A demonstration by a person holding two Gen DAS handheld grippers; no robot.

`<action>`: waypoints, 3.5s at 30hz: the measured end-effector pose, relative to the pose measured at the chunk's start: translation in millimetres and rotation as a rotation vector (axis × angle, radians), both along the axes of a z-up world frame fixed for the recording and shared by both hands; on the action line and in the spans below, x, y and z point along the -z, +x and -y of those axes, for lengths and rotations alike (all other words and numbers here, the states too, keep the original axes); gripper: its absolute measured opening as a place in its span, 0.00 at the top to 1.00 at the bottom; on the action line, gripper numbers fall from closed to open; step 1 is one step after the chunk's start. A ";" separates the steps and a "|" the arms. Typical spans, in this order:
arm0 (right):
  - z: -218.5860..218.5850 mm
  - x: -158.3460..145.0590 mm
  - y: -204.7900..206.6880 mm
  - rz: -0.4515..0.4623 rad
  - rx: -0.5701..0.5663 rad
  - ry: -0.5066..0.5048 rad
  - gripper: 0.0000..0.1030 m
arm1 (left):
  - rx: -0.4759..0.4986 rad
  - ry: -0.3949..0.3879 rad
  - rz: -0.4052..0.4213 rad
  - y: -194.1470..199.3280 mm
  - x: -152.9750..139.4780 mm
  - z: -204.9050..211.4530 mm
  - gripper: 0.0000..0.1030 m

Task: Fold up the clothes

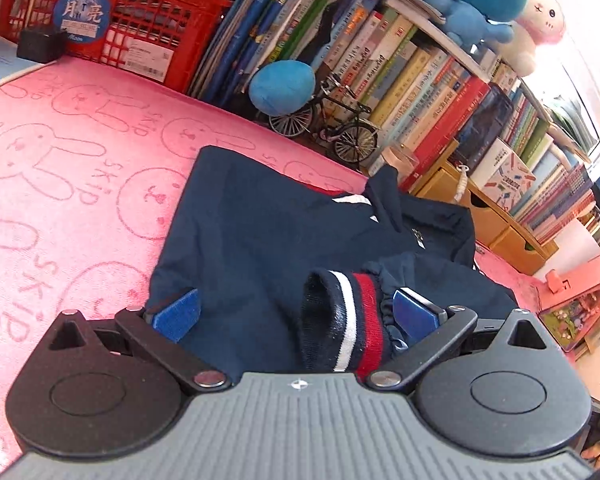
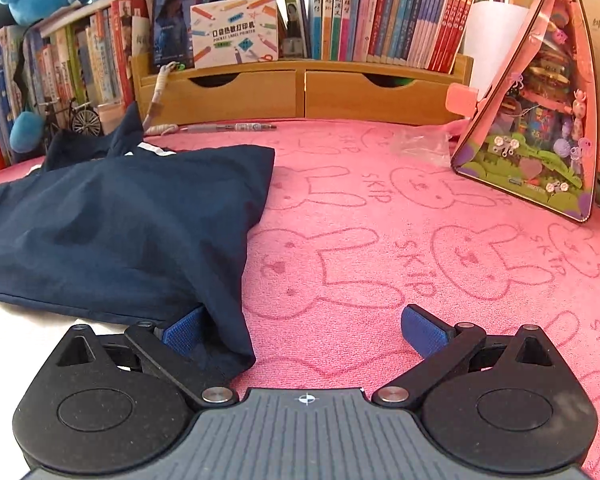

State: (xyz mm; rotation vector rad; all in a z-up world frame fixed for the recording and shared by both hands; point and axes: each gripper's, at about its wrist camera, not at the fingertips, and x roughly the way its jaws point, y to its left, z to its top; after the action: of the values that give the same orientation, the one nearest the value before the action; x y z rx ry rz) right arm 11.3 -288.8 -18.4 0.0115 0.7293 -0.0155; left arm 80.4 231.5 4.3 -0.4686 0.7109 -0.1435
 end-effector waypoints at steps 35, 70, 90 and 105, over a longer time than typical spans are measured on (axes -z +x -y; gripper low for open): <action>-60.7 -52.7 23.8 0.194 -0.203 0.149 0.00 | -0.049 0.565 0.214 -16.3 -29.3 99.1 0.00; -52.2 -17.7 63.0 0.089 -0.119 0.044 0.18 | 0.012 0.512 0.017 14.5 21.7 92.3 0.00; 16.1 -9.7 -51.8 0.068 -0.017 -0.018 0.01 | 0.013 0.510 0.015 14.0 21.4 91.1 0.00; -46.8 -28.1 -157.4 0.310 -0.332 -0.039 0.00 | 0.228 0.578 0.088 -100.8 0.4 116.5 0.00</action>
State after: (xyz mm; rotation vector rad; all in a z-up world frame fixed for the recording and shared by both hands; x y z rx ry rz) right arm -146.2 -242.0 9.7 -0.1414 0.4141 0.2839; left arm -20.4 115.0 3.9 0.1717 0.6821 -0.1634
